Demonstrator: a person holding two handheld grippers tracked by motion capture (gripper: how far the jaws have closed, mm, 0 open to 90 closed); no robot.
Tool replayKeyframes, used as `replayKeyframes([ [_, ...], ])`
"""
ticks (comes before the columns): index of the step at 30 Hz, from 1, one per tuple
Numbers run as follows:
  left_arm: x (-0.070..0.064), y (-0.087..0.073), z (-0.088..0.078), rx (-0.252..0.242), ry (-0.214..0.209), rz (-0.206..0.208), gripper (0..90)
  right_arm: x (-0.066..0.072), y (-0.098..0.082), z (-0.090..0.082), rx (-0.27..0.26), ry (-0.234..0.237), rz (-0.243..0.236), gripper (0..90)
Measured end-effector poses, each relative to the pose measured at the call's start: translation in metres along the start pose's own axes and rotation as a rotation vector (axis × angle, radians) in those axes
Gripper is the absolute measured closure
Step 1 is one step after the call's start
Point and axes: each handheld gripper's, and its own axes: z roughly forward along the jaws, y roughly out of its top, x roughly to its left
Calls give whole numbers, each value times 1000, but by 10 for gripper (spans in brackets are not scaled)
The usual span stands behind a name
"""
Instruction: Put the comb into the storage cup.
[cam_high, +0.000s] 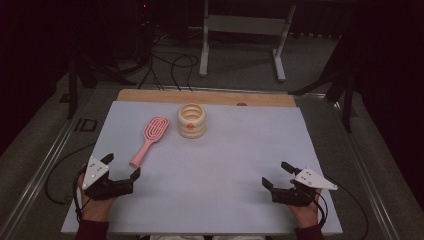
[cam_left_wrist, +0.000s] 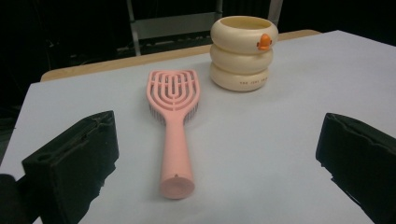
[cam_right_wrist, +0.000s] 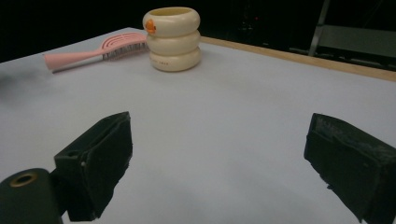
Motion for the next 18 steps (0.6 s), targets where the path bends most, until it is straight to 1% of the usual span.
replayKeyframes([
  [2,-2,-1,-1,4,5,10,0,1,0,1,-5,7,-2,80],
  [4,-1,-2,-1,7,0,4,0,1,1,2,-7,8,-6,80],
  [6,0,-2,-1,12,8,-2,0,2,1,2,-10,14,-7,80],
  [9,1,-3,0,17,12,7,0,4,1,3,-9,15,-15,80],
  [12,1,-4,1,32,12,5,0,5,1,4,-6,13,-19,80],
  [14,1,-4,2,37,16,14,0,5,1,4,-9,12,-18,80],
  [18,2,-2,1,34,12,2,0,5,0,4,-7,7,-18,80],
])
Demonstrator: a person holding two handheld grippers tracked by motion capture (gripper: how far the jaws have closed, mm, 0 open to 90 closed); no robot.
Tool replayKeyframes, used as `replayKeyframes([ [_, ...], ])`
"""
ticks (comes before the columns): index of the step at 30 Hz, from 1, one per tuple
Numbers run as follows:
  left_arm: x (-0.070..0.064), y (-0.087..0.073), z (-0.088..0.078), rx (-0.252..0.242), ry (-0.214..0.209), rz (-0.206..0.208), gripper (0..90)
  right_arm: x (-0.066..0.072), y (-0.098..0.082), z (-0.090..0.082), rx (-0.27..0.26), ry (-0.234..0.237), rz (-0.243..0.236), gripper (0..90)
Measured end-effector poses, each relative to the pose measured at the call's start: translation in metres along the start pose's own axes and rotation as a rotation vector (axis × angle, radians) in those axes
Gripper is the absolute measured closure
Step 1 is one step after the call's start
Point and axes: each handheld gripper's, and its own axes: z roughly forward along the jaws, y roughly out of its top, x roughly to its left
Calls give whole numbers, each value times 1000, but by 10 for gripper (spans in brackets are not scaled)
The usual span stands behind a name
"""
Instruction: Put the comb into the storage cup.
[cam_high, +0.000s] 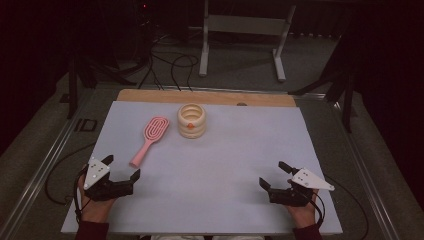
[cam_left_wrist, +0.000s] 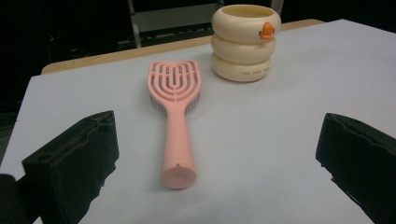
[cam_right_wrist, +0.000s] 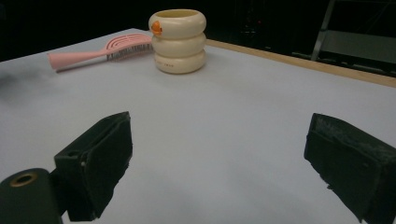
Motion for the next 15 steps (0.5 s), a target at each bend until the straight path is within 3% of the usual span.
replayKeyframes([
  [8,0,1,3,34,-9,-2,0,-1,0,0,-2,-2,0,80],
  [15,0,6,2,52,10,-7,0,0,-1,0,5,-5,4,80],
])
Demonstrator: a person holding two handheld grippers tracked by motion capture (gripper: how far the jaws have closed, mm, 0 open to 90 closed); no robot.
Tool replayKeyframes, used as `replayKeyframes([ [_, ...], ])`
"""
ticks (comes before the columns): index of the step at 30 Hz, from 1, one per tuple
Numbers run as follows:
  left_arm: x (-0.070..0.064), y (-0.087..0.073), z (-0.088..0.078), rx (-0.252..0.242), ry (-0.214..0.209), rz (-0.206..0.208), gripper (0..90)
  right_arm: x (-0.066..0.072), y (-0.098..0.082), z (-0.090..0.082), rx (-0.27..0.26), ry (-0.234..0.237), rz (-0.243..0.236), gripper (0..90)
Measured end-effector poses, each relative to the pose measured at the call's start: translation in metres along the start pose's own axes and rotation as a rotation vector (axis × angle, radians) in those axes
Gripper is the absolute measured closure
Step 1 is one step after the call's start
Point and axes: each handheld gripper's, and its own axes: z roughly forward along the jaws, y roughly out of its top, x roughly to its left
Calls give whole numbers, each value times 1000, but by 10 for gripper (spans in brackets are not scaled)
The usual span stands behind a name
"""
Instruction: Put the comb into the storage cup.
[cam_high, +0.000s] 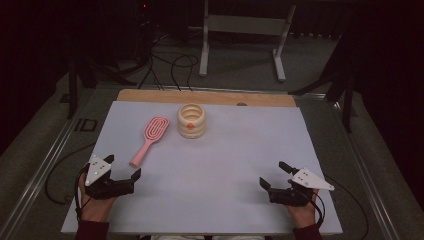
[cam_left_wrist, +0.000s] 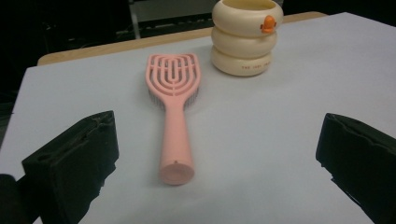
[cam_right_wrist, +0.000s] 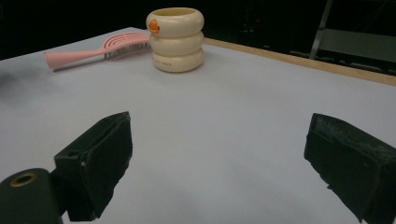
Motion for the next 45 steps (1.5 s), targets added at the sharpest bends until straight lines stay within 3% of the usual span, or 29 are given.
replayKeyframes([
  [3,3,5,0,16,9,-14,0,-1,-1,1,2,-8,-2,80],
  [21,15,33,9,139,50,28,0,-1,-1,1,4,-12,6,80],
  [31,23,47,23,220,56,53,0,-1,-2,2,8,-12,5,80],
  [45,30,59,44,285,69,79,0,-1,-2,2,10,-13,9,80],
])
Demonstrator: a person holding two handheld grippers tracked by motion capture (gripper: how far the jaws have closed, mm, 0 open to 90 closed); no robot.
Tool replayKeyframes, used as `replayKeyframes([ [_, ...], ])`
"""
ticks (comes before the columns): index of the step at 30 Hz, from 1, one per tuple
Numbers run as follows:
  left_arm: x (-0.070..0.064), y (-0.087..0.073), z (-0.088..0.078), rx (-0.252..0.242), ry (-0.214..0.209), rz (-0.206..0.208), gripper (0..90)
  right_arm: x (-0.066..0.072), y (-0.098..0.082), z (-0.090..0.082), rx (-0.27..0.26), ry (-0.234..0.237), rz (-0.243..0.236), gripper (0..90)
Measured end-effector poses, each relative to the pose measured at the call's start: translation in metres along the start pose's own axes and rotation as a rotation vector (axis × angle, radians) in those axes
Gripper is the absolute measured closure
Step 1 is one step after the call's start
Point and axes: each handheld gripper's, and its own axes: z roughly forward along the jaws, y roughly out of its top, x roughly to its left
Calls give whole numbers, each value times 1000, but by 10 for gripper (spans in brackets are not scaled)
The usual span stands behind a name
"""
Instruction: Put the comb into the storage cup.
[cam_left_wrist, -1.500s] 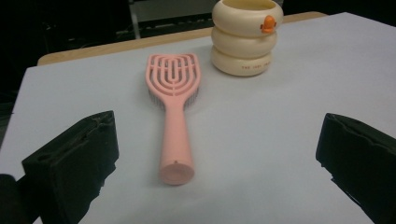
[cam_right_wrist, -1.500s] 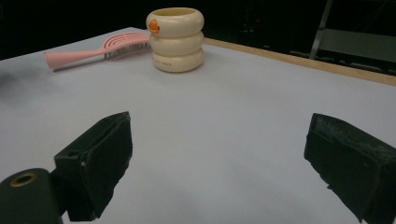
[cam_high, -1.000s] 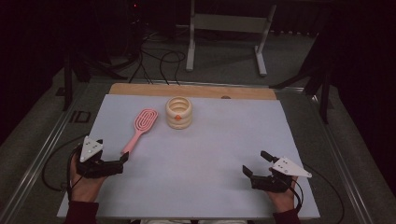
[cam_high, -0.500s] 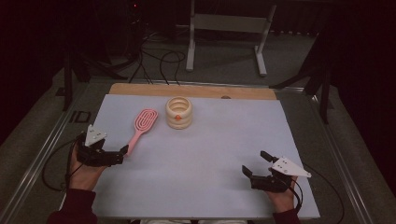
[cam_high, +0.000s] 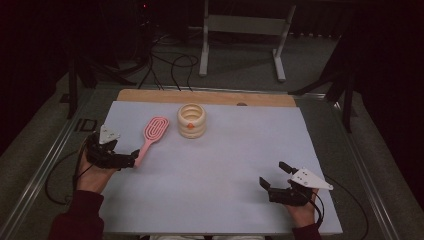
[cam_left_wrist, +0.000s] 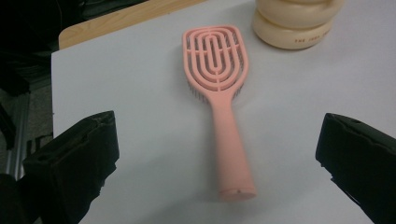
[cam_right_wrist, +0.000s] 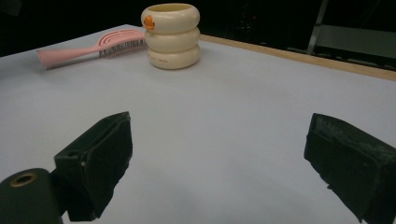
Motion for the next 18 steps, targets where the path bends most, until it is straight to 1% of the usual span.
replayKeyframes([
  [3,1,2,3,10,-1,2,0,0,0,0,-2,2,2,80],
  [10,3,12,17,54,4,16,0,0,0,-1,1,-4,0,80],
  [18,4,19,28,105,-1,29,0,-1,0,-1,0,-3,2,80],
])
